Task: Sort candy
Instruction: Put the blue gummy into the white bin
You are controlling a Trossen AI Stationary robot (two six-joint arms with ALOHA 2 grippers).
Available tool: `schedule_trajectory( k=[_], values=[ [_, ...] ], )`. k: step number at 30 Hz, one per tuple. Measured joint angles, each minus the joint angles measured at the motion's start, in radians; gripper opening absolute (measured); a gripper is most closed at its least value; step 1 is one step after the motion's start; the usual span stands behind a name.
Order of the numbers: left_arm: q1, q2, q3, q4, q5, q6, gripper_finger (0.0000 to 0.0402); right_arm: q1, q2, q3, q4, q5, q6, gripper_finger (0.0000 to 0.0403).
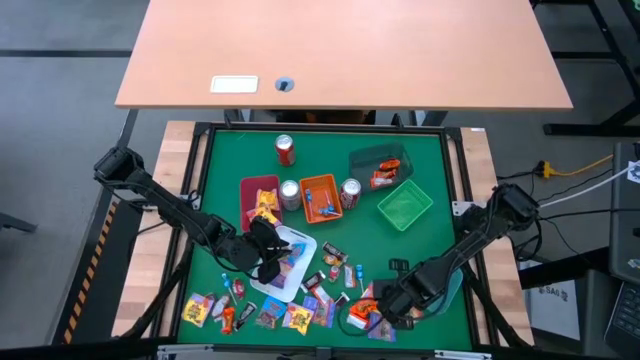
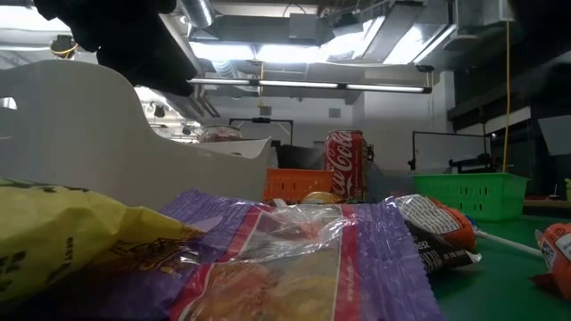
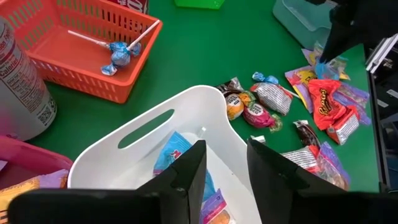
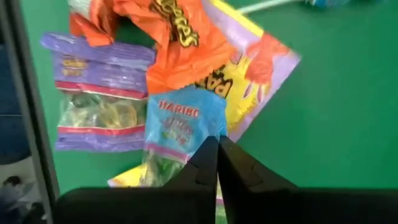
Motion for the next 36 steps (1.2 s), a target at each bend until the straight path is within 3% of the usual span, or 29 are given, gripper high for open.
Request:
schedule_trajectory(
  k=[11,22,36],
  values=[
    [0.0,0.0,0.0,0.001,0.0,0.052,0.0105,-0.143,-0.004,0.206,-0.168,0.061,-0.368,0.0002],
    [-0.012,0.0,0.0,0.007,0.01,0.105,0.0105,-0.326,-0.004,0.238,0.008,0.088,-0.654,0.0001],
    [-0.113,-0.112,0.0,-0.012,0.341,0.034,0.0105,-0.481,-0.004,0.238,0.443,0.062,-0.748,0.0001]
  ],
)
